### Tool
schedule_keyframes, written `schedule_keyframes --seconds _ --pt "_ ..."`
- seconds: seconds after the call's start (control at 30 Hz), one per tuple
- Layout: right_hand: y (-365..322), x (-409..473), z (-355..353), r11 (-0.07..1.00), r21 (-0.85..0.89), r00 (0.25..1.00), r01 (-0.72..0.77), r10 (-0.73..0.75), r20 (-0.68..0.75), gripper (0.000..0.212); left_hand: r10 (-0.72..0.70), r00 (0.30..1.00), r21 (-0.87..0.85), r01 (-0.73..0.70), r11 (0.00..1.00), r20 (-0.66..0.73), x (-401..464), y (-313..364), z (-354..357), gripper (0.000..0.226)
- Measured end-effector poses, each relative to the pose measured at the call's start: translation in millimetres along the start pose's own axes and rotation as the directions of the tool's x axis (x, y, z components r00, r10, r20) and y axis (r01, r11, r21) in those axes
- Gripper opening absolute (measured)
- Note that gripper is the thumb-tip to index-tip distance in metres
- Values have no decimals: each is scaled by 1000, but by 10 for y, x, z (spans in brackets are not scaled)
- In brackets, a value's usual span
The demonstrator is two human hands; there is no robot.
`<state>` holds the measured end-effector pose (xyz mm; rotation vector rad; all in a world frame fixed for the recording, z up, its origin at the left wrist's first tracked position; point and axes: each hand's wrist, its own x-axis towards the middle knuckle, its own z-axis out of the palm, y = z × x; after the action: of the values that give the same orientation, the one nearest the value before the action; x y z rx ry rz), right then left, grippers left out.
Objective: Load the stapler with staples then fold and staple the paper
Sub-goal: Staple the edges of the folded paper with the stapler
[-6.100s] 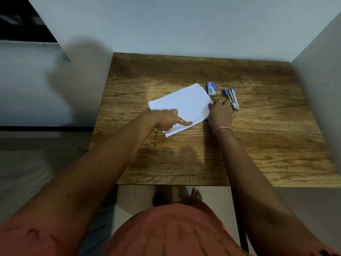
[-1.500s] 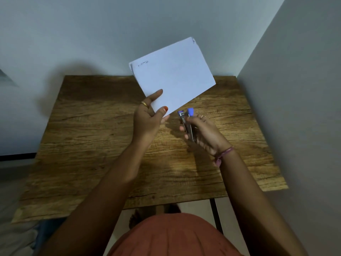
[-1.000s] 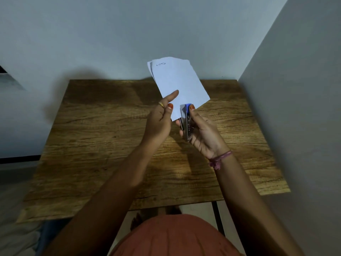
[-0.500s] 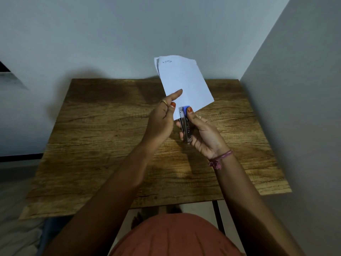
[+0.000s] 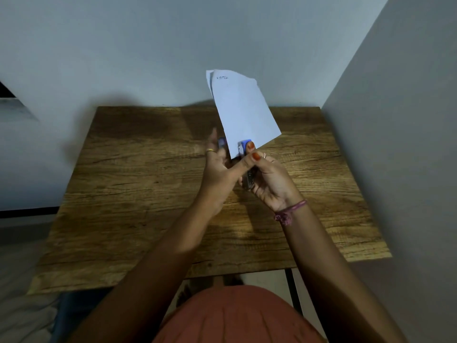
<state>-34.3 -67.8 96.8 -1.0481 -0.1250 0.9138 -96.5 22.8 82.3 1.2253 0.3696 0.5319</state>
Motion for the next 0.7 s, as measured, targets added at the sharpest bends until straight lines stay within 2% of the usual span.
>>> schedule_keyframes --seconds 0.07,0.13,0.2,0.27,0.33,0.5,0.6,0.7 --pt "18 5 31 1000 12 1000 4 -4 1 36 -36 999 41 36 999 -3 -21 -13 38 56" --pt "33 12 58 1000 8 1000 0 0 -14 36 -46 998 35 47 998 -50 -14 -15 63 40" --pt "46 20 76 1000 -3 999 -2 2 -37 33 -33 996 23 35 999 -82 6 -10 60 24" --pt "63 33 84 1000 2 998 16 -15 -53 21 -34 996 0 34 999 -87 15 1 52 9" --pt "83 40 109 999 4 996 46 -46 -74 13 -48 995 -43 44 998 -89 17 14 54 9" --pt "104 42 158 995 21 991 98 -96 -91 13 -115 991 -110 106 988 -70 30 42 14 19" --pt "79 27 148 996 -13 994 85 -86 -72 11 -191 981 -90 192 977 16 78 130 -64 30" --pt "84 8 159 991 -111 994 72 -80 -71 15 -286 946 -157 309 938 151 165 272 -151 37"
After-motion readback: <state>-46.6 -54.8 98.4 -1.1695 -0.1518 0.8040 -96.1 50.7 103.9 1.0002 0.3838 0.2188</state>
